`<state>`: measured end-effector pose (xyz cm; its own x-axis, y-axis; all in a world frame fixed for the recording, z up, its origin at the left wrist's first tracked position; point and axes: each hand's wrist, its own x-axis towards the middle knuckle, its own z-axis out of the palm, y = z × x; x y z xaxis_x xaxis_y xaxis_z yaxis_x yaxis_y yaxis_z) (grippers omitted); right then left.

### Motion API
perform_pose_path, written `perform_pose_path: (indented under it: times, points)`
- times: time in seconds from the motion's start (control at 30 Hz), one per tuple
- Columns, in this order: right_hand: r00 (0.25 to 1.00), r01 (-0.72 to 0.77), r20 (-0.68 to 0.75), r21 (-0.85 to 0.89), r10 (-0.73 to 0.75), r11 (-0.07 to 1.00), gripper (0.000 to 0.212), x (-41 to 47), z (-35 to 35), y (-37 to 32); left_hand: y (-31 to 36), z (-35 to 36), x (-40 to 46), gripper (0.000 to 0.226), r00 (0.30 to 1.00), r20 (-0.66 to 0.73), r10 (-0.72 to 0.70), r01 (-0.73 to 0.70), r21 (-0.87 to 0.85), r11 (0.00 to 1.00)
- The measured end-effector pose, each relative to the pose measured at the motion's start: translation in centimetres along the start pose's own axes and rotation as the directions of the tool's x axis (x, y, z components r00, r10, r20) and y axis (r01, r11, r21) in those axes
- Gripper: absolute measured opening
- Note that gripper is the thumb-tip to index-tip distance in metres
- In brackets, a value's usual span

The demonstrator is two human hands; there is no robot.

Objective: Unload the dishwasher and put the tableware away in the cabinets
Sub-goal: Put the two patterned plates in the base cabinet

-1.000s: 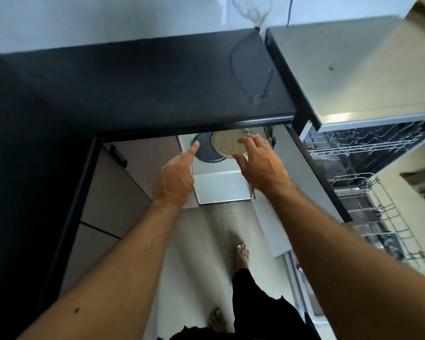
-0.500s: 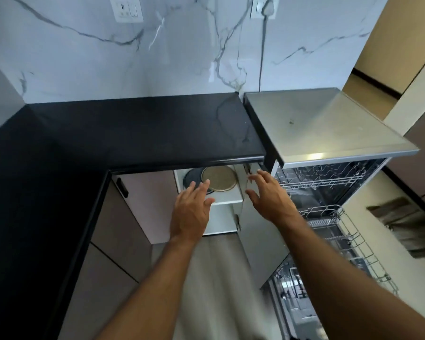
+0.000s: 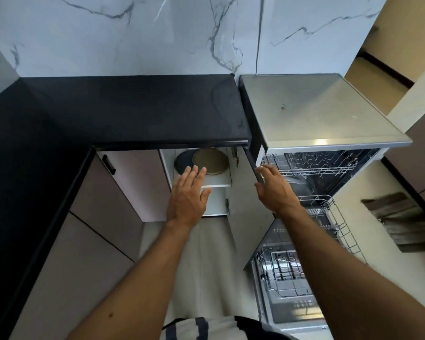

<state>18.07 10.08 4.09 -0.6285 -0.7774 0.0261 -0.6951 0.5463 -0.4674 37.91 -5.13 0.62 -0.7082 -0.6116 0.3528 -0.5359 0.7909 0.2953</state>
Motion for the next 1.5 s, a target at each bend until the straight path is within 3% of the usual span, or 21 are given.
perform_pose_path:
  times: [0.33, 0.5, 0.63, 0.77, 0.93, 1.17, 1.3, 1.5]
  points:
    - [0.994, -0.011, 0.113, 0.071, 0.003, 0.997, 0.059, -1.2, 1.2, 6.1, 4.9, 2.7, -1.6, 0.054, 0.998, -0.002, -0.068, 0.068, 0.018, 0.998]
    - [0.979, -0.092, 0.19, 0.094, 0.073, 0.991, 0.066, -2.1, 3.3, 7.3, 6.4, 4.7, -3.8, 0.053, 0.992, 0.033, -0.118, 0.119, -0.008, 0.993]
    - [0.981, -0.163, 0.12, 0.064, 0.155, 0.984, 0.044, -1.3, 4.9, 7.7, 6.1, 6.0, -4.8, 0.052, 0.992, 0.068, -0.106, 0.106, -0.001, 0.994]
    - [0.961, -0.254, 0.138, 0.093, 0.241, 0.963, 0.039, -0.8, 5.0, 7.0, 5.3, 6.7, -5.5, 0.051, 0.983, 0.103, -0.15, 0.151, -0.001, 0.989]
    - [0.973, -0.156, 0.173, -0.007, 0.155, 0.988, 0.016, -0.3, 4.9, 5.0, 5.5, 6.7, -5.2, 0.047, 0.991, 0.098, -0.092, 0.095, -0.027, 0.995]
    - [0.939, 0.056, 0.344, -0.173, 0.007, 0.983, 0.021, 1.6, 6.9, -1.6, 2.5, 5.2, -3.4, 0.041, 0.989, 0.1, -0.107, 0.107, -0.003, 0.994]
    - [0.88, 0.118, 0.474, -0.161, -0.028, 0.98, 0.014, 4.0, 8.6, -6.4, 0.0, 3.6, -1.8, 0.023, 0.958, 0.214, -0.189, 0.186, 0.036, 0.982]
    - [0.848, 0.145, 0.528, -0.154, -0.043, 0.977, 0.031, 8.3, 12.1, -12.6, -4.2, 2.1, 1.7, 0.03, 0.87, 0.335, -0.363, 0.323, 0.17, 0.931]
